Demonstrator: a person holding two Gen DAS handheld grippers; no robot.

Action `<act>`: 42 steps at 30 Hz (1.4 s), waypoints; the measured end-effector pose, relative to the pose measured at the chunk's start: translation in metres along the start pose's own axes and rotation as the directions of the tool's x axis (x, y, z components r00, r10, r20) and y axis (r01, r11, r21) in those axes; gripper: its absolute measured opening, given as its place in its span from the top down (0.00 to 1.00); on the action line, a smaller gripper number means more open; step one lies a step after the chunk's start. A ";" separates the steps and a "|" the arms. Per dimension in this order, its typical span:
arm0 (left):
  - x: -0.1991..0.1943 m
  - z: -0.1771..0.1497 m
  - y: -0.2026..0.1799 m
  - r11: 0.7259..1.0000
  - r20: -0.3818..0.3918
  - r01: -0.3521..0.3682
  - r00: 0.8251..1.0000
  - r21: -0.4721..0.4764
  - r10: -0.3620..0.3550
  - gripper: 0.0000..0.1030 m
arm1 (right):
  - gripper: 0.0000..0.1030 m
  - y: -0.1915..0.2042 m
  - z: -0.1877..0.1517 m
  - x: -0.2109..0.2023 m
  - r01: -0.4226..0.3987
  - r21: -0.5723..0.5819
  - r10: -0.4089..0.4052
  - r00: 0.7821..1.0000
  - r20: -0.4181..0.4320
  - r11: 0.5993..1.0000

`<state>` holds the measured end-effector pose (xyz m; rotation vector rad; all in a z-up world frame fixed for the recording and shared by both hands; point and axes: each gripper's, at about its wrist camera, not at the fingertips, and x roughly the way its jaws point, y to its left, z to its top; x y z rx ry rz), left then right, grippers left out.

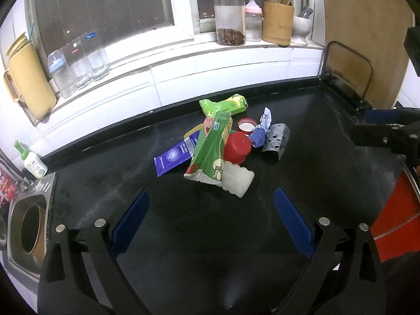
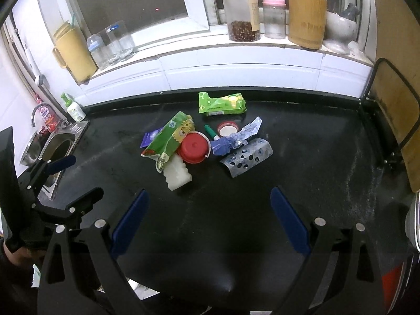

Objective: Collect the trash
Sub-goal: 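Move both open tools back over the countertop trash, then grasp the green snack pouch with the left tool while the right tool grasps crumpled white paper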

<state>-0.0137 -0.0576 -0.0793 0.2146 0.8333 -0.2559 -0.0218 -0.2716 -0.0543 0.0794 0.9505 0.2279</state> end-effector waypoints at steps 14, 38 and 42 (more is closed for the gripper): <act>0.093 0.029 0.004 1.000 -0.034 -0.008 0.999 0.022 0.008 0.10 | 0.12 -0.049 0.044 0.088 -0.029 0.056 0.034 0.996 -0.086 0.998; 0.170 0.054 0.000 0.995 -0.111 0.094 0.990 0.026 -0.091 0.66 | 0.73 -0.088 0.101 0.245 -0.037 0.137 0.074 0.958 -0.278 0.990; 0.153 0.061 0.002 0.996 -0.097 0.093 0.991 -0.002 -0.093 0.66 | 0.73 -0.078 0.108 0.210 -0.058 0.113 0.082 0.973 -0.218 0.992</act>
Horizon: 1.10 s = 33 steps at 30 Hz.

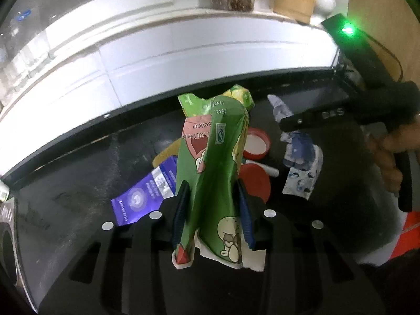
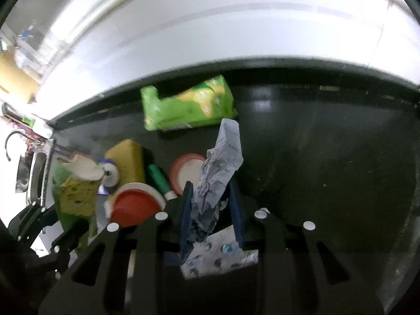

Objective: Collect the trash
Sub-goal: 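Grasp the green snack pouch with the left tool while the right tool grasps crumpled white paper, then carry the snack pouch and paper in both tools over the trash bin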

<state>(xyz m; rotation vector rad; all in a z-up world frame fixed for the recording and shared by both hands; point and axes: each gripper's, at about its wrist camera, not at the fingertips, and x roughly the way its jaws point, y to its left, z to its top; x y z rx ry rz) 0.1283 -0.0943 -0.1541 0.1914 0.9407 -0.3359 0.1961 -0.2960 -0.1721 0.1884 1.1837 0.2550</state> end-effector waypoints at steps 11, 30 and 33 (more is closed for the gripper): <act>-0.065 -0.012 -0.007 0.994 0.032 -0.073 0.997 -0.084 0.076 0.66 | 0.73 0.049 -0.042 -0.076 0.021 -0.145 -0.011 0.997 0.072 0.989; -0.124 -0.079 -0.029 0.982 0.023 -0.129 0.991 -0.139 0.134 0.66 | 0.73 0.085 -0.124 -0.123 0.013 -0.227 0.006 0.996 0.086 0.974; -0.131 -0.085 -0.028 0.979 0.027 -0.141 0.989 -0.150 0.146 0.66 | 0.73 0.089 -0.126 -0.128 0.014 -0.239 0.009 0.996 0.092 0.971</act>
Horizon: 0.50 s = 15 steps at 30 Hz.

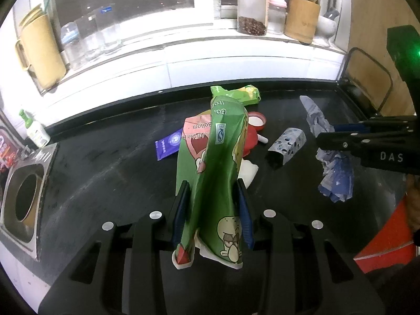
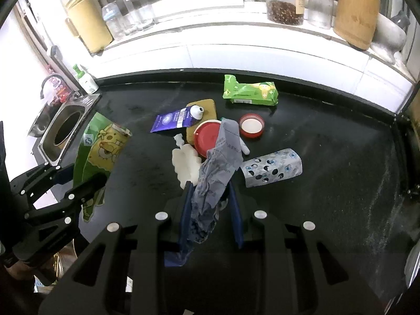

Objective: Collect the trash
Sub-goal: 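Carry the snack pouch and paper in both tools over the trash bin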

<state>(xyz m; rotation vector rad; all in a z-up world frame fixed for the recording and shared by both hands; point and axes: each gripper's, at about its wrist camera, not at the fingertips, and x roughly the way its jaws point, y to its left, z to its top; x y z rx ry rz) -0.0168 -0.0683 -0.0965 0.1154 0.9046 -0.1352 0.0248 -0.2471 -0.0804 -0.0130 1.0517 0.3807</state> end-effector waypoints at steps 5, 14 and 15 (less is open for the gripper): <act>-0.014 -0.008 0.013 0.999 0.017 -0.030 0.999 -0.041 0.030 0.66 | 0.73 0.017 0.004 -0.004 -0.016 -0.043 0.016 1.000 0.005 0.999; -0.068 -0.072 0.094 0.940 0.001 -0.200 0.978 -0.278 0.209 0.66 | 0.73 0.136 0.016 0.016 -0.167 -0.294 0.159 0.986 -0.052 0.941; -0.077 -0.085 0.107 0.922 -0.014 -0.233 0.971 -0.310 0.241 0.66 | 0.73 0.161 0.015 0.020 -0.202 -0.339 0.188 0.979 -0.072 0.919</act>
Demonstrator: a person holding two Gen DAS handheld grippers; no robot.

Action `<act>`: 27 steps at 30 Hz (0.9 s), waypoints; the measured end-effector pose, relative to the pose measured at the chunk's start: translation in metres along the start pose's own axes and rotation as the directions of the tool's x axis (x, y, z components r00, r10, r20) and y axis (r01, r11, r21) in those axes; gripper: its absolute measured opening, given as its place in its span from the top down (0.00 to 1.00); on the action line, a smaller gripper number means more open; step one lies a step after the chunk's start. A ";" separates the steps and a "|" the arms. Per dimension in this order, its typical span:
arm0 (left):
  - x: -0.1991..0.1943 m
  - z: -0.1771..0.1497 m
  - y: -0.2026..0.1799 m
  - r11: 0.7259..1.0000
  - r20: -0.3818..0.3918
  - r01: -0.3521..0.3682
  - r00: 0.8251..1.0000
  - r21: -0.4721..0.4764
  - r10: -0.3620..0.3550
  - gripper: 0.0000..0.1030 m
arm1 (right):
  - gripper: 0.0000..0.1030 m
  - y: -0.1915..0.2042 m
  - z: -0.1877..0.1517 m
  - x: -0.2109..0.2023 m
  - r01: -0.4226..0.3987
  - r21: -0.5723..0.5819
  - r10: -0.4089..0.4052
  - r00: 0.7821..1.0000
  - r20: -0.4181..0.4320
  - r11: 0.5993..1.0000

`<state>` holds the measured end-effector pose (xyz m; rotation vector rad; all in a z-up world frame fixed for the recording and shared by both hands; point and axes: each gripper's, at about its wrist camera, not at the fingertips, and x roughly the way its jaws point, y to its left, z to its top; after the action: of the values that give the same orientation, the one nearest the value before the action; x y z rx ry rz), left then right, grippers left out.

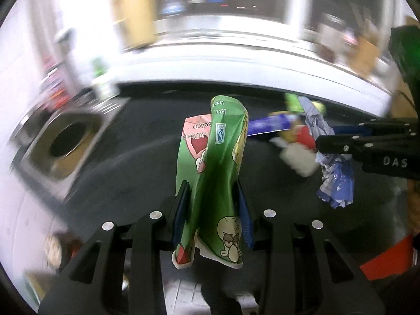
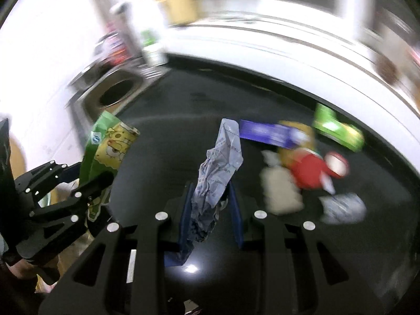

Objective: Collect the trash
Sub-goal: 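Carry the snack pouch and paper in both tools over the trash bin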

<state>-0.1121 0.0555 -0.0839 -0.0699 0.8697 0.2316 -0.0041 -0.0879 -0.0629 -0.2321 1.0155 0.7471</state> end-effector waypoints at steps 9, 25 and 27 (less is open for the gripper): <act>-0.042 -0.113 0.147 0.910 -0.126 -0.289 0.957 -0.296 0.263 0.66 | 0.73 0.220 0.020 0.079 -0.317 -0.368 0.273 0.947 -0.167 0.874; -0.011 -0.340 0.308 0.606 -0.324 -0.429 0.903 -0.670 0.281 0.66 | 0.73 0.468 -0.070 0.289 -0.558 -0.547 0.266 0.810 -0.523 0.624; 0.005 -0.352 0.319 0.583 -0.325 -0.417 0.909 -0.697 0.261 0.65 | 0.73 0.483 -0.080 0.320 -0.556 -0.544 0.233 0.802 -0.550 0.629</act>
<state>-0.4462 0.3124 -0.3042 -0.7353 0.9202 0.9774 -0.2794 0.3721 -0.2971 -0.8762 1.1885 1.5516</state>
